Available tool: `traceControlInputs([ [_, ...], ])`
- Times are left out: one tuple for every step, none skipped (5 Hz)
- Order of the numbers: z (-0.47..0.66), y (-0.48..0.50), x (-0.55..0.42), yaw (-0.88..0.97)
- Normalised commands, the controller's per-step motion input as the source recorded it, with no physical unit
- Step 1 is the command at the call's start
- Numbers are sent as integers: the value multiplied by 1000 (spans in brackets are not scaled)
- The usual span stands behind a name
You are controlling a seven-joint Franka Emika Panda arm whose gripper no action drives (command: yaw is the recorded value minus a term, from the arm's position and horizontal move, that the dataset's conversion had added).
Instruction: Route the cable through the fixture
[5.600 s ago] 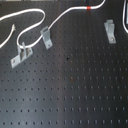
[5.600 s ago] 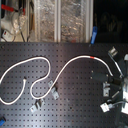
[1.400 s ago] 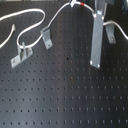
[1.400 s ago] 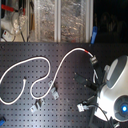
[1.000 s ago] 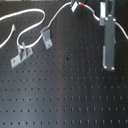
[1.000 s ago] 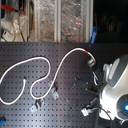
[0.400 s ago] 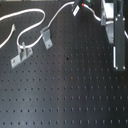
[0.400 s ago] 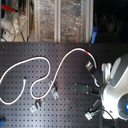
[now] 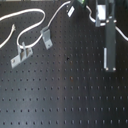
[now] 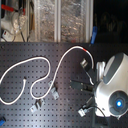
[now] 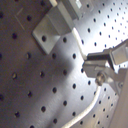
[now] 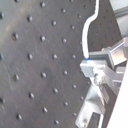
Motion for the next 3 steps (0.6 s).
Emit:
traceControlInputs([
  [134,-52,-110,-11],
  [83,-199,-33,-343],
  [87,-157,-111,0],
])
